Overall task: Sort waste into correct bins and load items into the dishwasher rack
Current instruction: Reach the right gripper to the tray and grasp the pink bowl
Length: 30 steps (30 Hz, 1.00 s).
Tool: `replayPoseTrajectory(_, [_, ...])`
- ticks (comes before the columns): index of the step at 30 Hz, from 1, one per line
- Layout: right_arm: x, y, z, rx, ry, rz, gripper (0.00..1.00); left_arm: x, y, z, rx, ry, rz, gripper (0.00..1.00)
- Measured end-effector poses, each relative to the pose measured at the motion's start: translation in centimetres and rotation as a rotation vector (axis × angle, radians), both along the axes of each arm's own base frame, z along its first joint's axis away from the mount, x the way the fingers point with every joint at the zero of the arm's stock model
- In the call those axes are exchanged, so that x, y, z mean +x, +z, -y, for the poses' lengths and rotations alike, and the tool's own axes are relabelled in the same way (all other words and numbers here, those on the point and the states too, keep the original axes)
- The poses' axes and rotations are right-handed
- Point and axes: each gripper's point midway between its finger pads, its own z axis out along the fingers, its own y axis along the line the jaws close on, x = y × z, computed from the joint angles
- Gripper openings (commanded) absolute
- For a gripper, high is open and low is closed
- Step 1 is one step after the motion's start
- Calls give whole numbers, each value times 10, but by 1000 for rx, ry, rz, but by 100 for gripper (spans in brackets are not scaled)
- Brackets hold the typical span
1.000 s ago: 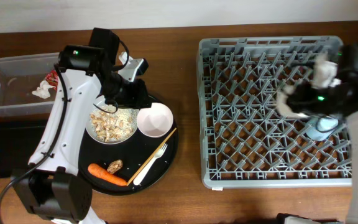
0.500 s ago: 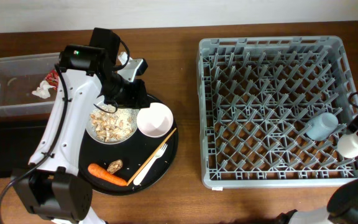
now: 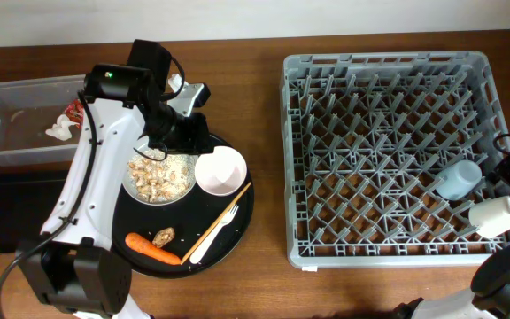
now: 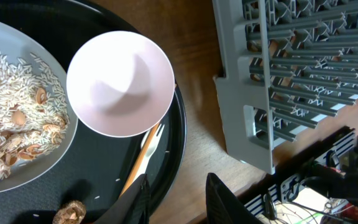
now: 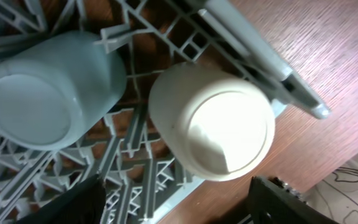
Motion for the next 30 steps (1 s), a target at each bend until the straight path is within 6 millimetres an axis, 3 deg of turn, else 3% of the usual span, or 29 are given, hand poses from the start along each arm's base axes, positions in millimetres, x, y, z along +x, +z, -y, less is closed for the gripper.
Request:
replayPoseTrajectory(4, [5, 1, -10, 52, 5, 36, 76, 0, 0, 0, 0, 0, 0, 30])
replayPoseTrajectory(7, [16, 25, -33, 120, 81, 165, 80, 0, 0, 0, 0, 0, 0, 31])
replayPoseTrajectory(9, [44, 78, -85, 193, 337, 438, 81, 0, 0, -1, 3, 0, -2, 35])
replayPoseTrajectory(10, [52, 105, -125, 233, 502, 556, 81, 0, -1, -2, 11, 4, -3, 35])
replayPoseTrajectory(12, [57, 136, -197, 288, 786, 679, 81, -5, -6, -12, 71, 23, -29, 35])
replayPoseTrajectory(14, [57, 143, -256, 329, 1005, 703, 81, -10, -12, -32, 188, 99, -67, 35])
replayPoseTrajectory(15, [60, 143, -296, 349, 1146, 703, 82, -13, -15, -49, 266, 158, -91, 36])
replayPoseTrajectory(17, [70, 139, -335, 307, 1263, 710, 86, -14, -18, -77, 349, 256, -116, 36])
replayPoseTrajectory(18, [78, 137, -369, 272, 1345, 730, 87, -13, -18, -98, 375, 332, -135, 36])
replayPoseTrajectory(20, [86, 123, -422, 228, 1424, 724, 87, -12, -16, -140, 399, 482, -155, 37])
replayPoseTrajectory(21, [92, 114, -437, 201, 1432, 715, 87, -13, -14, -161, 406, 560, -160, 37])
replayPoseTrajectory(23, [108, 88, -465, 158, 1440, 688, 86, -16, -11, -180, 406, 643, -164, 37])
replayPoseTrajectory(24, [115, 68, -475, 143, 1436, 651, 83, -17, -10, -188, 407, 674, -165, 37])
replayPoseTrajectory(25, [122, 37, -487, 133, 1436, 587, 79, -17, -10, -193, 409, 692, -167, 38])
replayPoseTrajectory(27, [135, -11, -500, 104, 1431, 516, 79, -16, -9, -194, 406, 703, -161, 38])
replayPoseTrajectory(30, [146, -57, -499, 52, 1379, 430, 70, -15, -9, -194, 405, 707, -157, 38])
